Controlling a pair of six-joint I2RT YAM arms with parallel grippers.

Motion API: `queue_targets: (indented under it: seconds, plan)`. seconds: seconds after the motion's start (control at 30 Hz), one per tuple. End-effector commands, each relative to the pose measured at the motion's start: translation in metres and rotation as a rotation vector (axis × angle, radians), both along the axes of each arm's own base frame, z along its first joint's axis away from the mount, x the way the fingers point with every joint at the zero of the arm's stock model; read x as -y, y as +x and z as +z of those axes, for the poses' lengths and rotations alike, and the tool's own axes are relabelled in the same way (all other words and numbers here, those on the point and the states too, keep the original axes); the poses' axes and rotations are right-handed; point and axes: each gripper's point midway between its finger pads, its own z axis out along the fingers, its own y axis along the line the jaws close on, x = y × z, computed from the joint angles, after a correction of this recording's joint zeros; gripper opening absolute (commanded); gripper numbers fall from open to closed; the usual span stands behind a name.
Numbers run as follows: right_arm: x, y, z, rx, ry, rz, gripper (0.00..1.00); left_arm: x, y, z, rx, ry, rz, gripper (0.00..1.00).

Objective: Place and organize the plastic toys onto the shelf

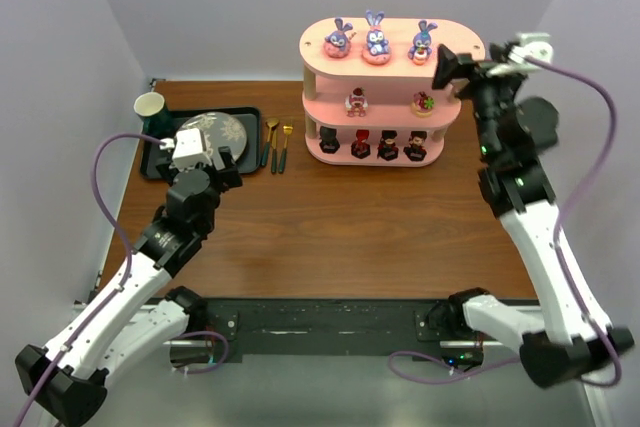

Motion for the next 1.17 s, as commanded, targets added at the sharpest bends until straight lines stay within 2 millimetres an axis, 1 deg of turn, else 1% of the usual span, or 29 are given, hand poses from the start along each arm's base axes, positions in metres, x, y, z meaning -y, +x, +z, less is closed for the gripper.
queue_targets:
  seconds: [0.0, 0.03, 0.07, 0.1, 0.13, 0.2, 0.23, 0.27, 0.3, 0.33, 0.37, 0.4, 0.43, 0.47, 0.5, 0.57, 0.6, 0.67, 0.7, 0.77, 0.8, 0.9, 1.03, 1.07, 1.13]
  plan:
    - [0.034, -0.048, -0.054, -0.188, -0.035, -0.114, 0.99, -0.018, -0.008, 0.018, 0.046, -0.010, 0.073, 1.00]
    - [0.044, -0.076, -0.046, -0.152, -0.023, -0.128, 0.98, -0.021, -0.013, 0.021, 0.028, 0.001, 0.074, 1.00]
    - [0.049, -0.086, -0.058, -0.174, -0.022, -0.143, 0.99, -0.024, -0.019, 0.025, 0.026, 0.005, 0.075, 1.00]
    - [0.054, -0.100, -0.070, -0.206, -0.034, -0.149, 0.98, -0.030, -0.024, 0.031, 0.029, 0.013, 0.092, 1.00]
    - [0.061, -0.124, -0.066, -0.171, -0.020, -0.153, 0.98, -0.036, -0.030, 0.035, 0.019, 0.027, 0.109, 1.00]
    - [0.069, -0.144, -0.090, -0.201, -0.026, -0.170, 0.99, -0.050, -0.044, 0.049, 0.048, 0.019, 0.147, 1.00]
    - [0.075, -0.167, -0.087, -0.151, -0.008, -0.169, 0.98, -0.054, -0.051, 0.053, 0.048, 0.023, 0.148, 1.00]
    - [0.076, -0.170, -0.104, -0.176, -0.017, -0.168, 0.98, -0.060, -0.061, 0.062, 0.084, 0.001, 0.149, 1.00]
    - [0.079, -0.176, -0.118, -0.203, -0.025, -0.177, 0.99, -0.061, -0.066, 0.066, 0.100, -0.010, 0.137, 1.00]
    - [0.084, -0.193, -0.120, -0.166, -0.010, -0.181, 0.98, -0.062, -0.071, 0.066, 0.107, -0.018, 0.128, 1.00]
    - [0.085, -0.193, -0.137, -0.194, -0.020, -0.184, 0.99, -0.067, -0.082, 0.073, 0.157, -0.061, 0.124, 1.00]
    - [0.088, -0.198, -0.150, -0.215, -0.026, -0.195, 0.99, -0.065, -0.085, 0.069, 0.165, -0.077, 0.103, 1.00]
    - [0.090, -0.202, -0.157, -0.219, -0.024, -0.200, 0.98, -0.065, -0.089, 0.070, 0.184, -0.094, 0.088, 1.00]
    - [0.092, -0.208, -0.166, -0.210, -0.021, -0.201, 0.98, -0.067, -0.097, 0.073, 0.219, -0.120, 0.068, 1.00]
    - [0.093, -0.211, -0.174, -0.222, -0.025, -0.204, 0.98, -0.062, -0.098, 0.068, 0.222, -0.132, 0.040, 1.00]
    - [0.094, -0.213, -0.187, -0.228, -0.026, -0.206, 0.99, -0.062, -0.104, 0.066, 0.249, -0.165, 0.021, 1.00]
    - [0.095, -0.215, -0.193, -0.232, -0.027, -0.207, 0.98, -0.058, -0.103, 0.059, 0.239, -0.166, 0.002, 1.00]
    - [0.094, -0.212, -0.209, -0.288, -0.046, -0.213, 0.99, -0.056, -0.104, 0.053, 0.245, -0.192, -0.005, 1.00]
    - [0.093, -0.211, -0.214, -0.301, -0.048, -0.205, 0.99, -0.053, -0.101, 0.043, 0.229, -0.196, -0.006, 1.00]
    - [0.087, -0.208, -0.219, -0.310, -0.043, -0.180, 0.99, -0.051, -0.100, 0.035, 0.227, -0.220, -0.007, 1.00]
    - [0.086, -0.207, -0.219, -0.308, -0.043, -0.173, 0.99, -0.048, -0.097, 0.025, 0.210, -0.212, -0.013, 1.00]
    - [0.088, -0.207, -0.218, -0.303, -0.040, -0.181, 0.98, -0.044, -0.093, 0.022, 0.212, -0.193, -0.031, 1.00]
    - [0.091, -0.209, -0.220, -0.313, -0.021, -0.199, 0.99, -0.047, -0.089, 0.017, 0.178, -0.157, -0.009, 1.00]
    - [0.093, -0.210, -0.221, -0.317, -0.019, -0.209, 0.98, -0.045, -0.089, 0.016, 0.175, -0.160, -0.019, 1.00]
    - [0.093, -0.210, -0.221, -0.318, -0.019, -0.211, 0.99, -0.041, -0.090, 0.019, 0.188, -0.173, -0.039, 1.00]
